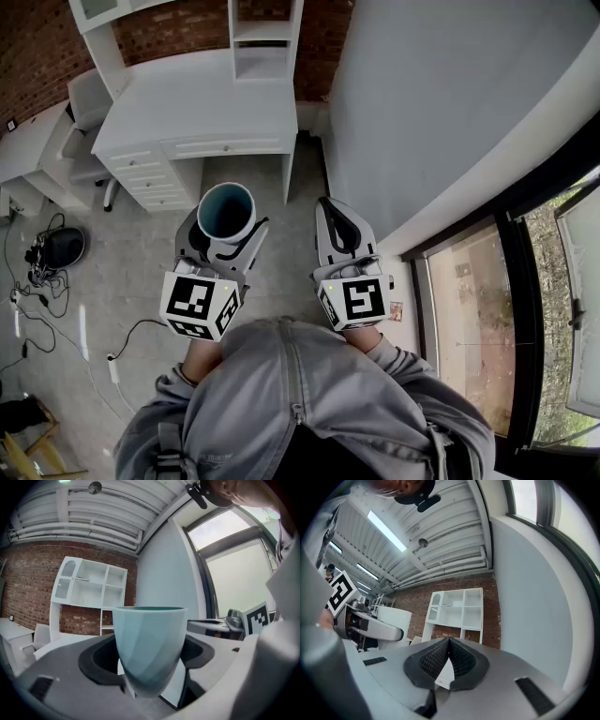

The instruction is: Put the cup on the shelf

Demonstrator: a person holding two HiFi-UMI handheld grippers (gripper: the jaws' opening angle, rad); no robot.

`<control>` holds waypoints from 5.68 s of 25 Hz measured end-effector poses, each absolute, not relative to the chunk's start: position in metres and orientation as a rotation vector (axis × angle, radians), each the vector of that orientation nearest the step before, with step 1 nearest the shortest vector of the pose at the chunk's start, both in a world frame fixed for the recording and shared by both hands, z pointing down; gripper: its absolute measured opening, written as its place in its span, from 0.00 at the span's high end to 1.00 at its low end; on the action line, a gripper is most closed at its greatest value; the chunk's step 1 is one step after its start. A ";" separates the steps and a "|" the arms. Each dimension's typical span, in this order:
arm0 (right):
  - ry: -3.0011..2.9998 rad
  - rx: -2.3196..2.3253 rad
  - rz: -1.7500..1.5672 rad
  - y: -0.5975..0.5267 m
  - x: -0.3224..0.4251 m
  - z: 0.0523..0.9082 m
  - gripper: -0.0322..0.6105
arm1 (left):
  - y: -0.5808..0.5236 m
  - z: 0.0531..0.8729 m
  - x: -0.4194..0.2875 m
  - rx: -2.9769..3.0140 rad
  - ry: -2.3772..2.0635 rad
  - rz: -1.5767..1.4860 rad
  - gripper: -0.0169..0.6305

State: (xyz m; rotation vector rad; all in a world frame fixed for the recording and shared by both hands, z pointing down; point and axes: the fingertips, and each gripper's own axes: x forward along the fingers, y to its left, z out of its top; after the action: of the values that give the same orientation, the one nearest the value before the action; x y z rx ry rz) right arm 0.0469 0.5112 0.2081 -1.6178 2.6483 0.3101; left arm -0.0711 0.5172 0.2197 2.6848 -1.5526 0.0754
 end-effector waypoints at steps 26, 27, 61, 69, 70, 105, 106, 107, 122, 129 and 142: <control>2.673 -1.521 0.241 0.480 0.081 0.223 0.91 | 0.497 0.226 -0.035 2.653 -1.613 0.090 0.41; 2.672 -1.523 0.235 0.478 0.082 0.223 0.91 | 0.495 0.227 -0.035 2.650 -1.614 0.092 0.41; 2.613 -1.742 0.201 0.190 0.019 0.242 0.91 | 0.191 0.242 -0.097 2.722 -1.424 0.099 0.41; 2.598 -1.790 0.202 0.158 0.011 0.244 0.91 | 0.155 0.247 -0.105 2.739 -1.367 0.101 0.41; 2.597 -1.795 0.204 0.156 0.010 0.244 0.91 | 0.153 0.248 -0.106 2.739 -1.361 0.100 0.41; 2.698 -1.599 0.218 -0.130 0.021 0.253 0.91 | -0.110 0.263 -0.077 2.670 -1.470 0.107 0.41; 2.703 -1.593 0.215 -0.139 0.022 0.254 0.91 | -0.118 0.264 -0.076 2.664 -1.476 0.113 0.41; 2.709 -1.586 0.212 -0.147 0.023 0.255 0.91 | -0.126 0.265 -0.075 2.657 -1.483 0.116 0.41; 2.776 -1.493 0.205 -0.223 0.026 0.276 0.91 | -0.207 0.291 -0.059 2.598 -1.552 0.139 0.41; 2.762 -1.496 0.241 -0.245 0.013 0.293 0.91 | -0.240 0.307 -0.064 2.619 -1.529 0.106 0.41; 2.699 -1.625 0.106 -0.300 0.012 0.352 0.91 | -0.305 0.375 -0.068 2.614 -1.460 0.137 0.41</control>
State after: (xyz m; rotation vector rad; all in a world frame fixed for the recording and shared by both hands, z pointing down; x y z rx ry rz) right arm 0.0122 -0.3004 0.3518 -1.6246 2.6990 0.1059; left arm -0.0681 -0.3050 0.3749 2.6137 -1.4601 0.1368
